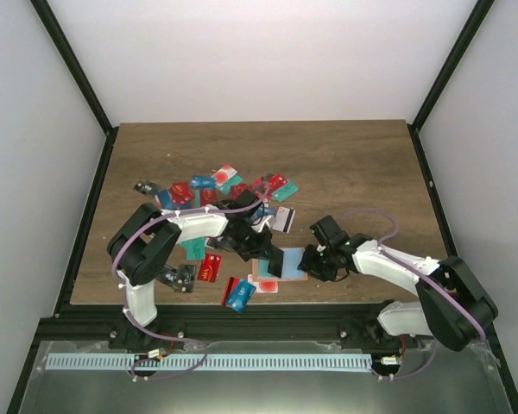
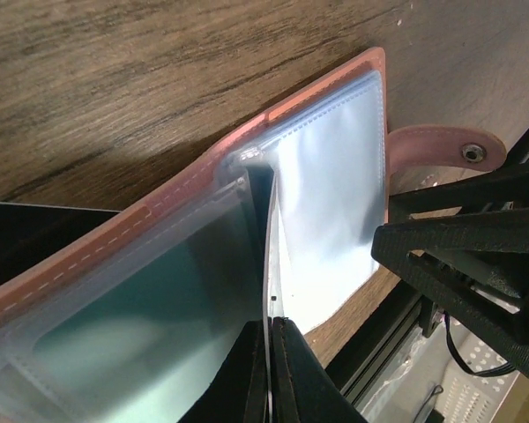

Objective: Put the credit cards into the card holder
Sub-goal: Insert the credit card into the card holder.

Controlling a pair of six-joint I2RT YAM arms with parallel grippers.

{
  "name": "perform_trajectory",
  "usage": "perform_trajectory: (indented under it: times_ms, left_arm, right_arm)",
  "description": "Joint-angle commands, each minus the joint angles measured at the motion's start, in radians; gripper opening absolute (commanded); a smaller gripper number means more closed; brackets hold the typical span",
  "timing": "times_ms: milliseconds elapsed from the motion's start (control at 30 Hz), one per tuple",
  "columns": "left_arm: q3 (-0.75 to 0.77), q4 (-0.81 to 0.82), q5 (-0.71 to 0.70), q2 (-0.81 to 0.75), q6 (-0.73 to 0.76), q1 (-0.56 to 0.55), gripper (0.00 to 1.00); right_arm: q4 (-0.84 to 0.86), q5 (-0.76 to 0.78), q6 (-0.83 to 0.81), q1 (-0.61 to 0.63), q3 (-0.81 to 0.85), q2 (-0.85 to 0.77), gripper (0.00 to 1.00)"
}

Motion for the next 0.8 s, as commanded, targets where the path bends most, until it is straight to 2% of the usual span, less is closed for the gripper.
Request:
perform_trajectory:
  times_ms: [0,533,767]
  left_arm:
    - [0.024,-0.020,-0.002,0.033,0.014,0.005,0.04]
    - [-0.024,0.123,0.085,0.039,-0.053,0.055,0.04]
    - [-0.023,0.133,0.090,0.065,-0.036,0.062,0.04]
  right_arm:
    - [-0.001,0.003,-0.033,-0.008,0.034,0.037,0.35]
    - [0.048,-0.031,-0.047,-0.009,0.037,0.097,0.34]
    - [0.069,-0.034,-0.046,-0.009,0.040,0.122,0.34]
